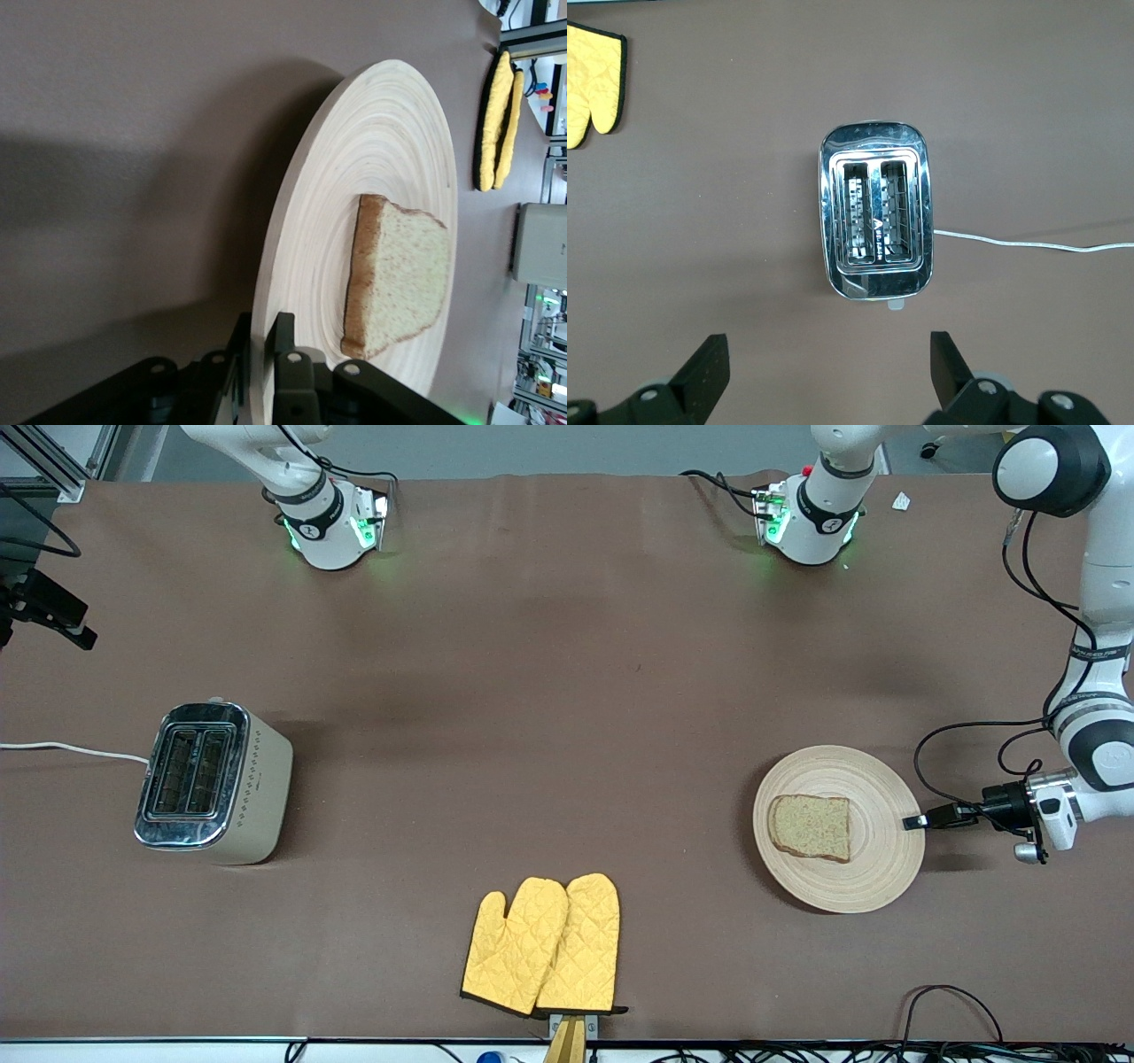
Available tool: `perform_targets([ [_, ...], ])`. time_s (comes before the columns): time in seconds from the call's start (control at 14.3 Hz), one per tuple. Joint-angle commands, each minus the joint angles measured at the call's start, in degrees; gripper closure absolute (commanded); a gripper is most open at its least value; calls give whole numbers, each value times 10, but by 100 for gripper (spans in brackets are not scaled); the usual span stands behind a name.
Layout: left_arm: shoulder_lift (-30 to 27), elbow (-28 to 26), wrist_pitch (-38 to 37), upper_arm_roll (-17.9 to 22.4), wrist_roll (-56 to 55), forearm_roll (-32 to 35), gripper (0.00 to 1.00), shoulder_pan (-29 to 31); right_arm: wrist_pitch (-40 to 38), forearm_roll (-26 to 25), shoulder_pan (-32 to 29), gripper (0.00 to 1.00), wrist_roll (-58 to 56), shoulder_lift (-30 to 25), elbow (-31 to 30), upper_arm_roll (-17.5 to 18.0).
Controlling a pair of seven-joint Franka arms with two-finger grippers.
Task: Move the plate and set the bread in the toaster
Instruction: 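Push the wooden plate with the left gripper toward the table middle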
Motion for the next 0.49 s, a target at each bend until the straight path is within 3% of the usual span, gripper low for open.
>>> perform_targets([
  [0.0, 3, 3, -24, -4, 6, -7, 100, 0, 2, 8, -14, 0, -4, -2, -2, 9],
  [0.21, -1, 3, -58, -36, 0, -8, 100, 0, 3, 8, -14, 0, -4, -2, -2, 9],
  [0.42, -2, 2, -74, -95, -15, -8, 100, -3, 2, 8, -14, 0, -3, -2, -2, 9],
])
